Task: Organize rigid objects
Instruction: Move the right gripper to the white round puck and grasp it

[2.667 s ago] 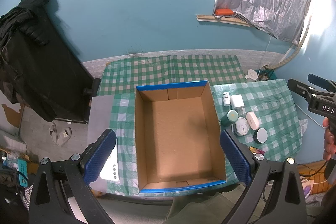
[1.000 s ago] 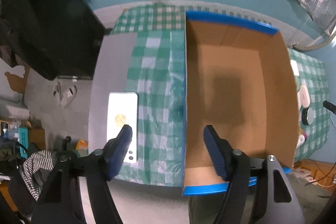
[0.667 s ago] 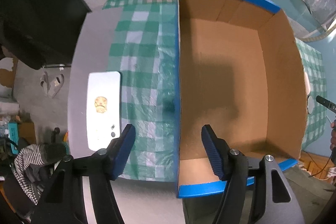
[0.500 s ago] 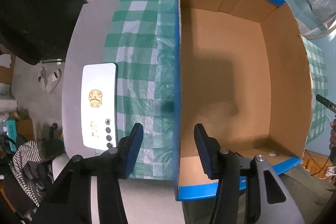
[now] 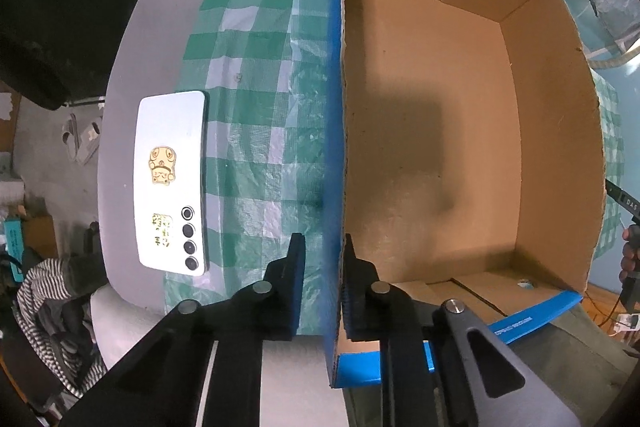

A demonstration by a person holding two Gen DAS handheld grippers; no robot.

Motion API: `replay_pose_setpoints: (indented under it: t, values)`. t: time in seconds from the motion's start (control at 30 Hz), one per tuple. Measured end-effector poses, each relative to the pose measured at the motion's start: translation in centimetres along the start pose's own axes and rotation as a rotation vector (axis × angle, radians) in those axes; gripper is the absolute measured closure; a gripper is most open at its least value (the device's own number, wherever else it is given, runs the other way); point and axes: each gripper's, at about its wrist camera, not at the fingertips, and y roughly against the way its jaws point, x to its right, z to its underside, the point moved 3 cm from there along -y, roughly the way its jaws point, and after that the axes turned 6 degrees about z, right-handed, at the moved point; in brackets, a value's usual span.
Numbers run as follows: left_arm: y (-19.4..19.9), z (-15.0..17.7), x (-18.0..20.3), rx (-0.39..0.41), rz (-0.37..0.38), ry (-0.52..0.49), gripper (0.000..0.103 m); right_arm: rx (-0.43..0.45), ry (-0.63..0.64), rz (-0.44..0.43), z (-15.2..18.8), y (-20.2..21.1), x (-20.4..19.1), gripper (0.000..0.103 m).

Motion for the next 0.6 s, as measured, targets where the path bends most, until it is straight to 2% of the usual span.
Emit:
replay_pose_setpoints:
  t: [0.27,0.43,0.5,0.6]
  values:
    - [-0.3,-0.1,0.5,0.004,-0.016,-0.018,0.090,-0.013,0.047,0.010,-0.4,-1.0,-1.7,0.009]
    - [-0.1,0.3,0.9,0.007,-0.016,-0.040,0.092,-0.043,0.062,-0.006,-0.2,-2.2,-2.5,0.024]
    - [-0.1,0.3,1.1,0.009,-0.014,-0.041,0.092,-0.048,0.070,-0.006,-0.3,-2.4,-2.8,0.024]
    - [0.0,0.3,1.2,0.008,-0.011,-0.041,0.092,-0.045,0.082,-0.004,-0.5,-2.6,-3.5,0.033]
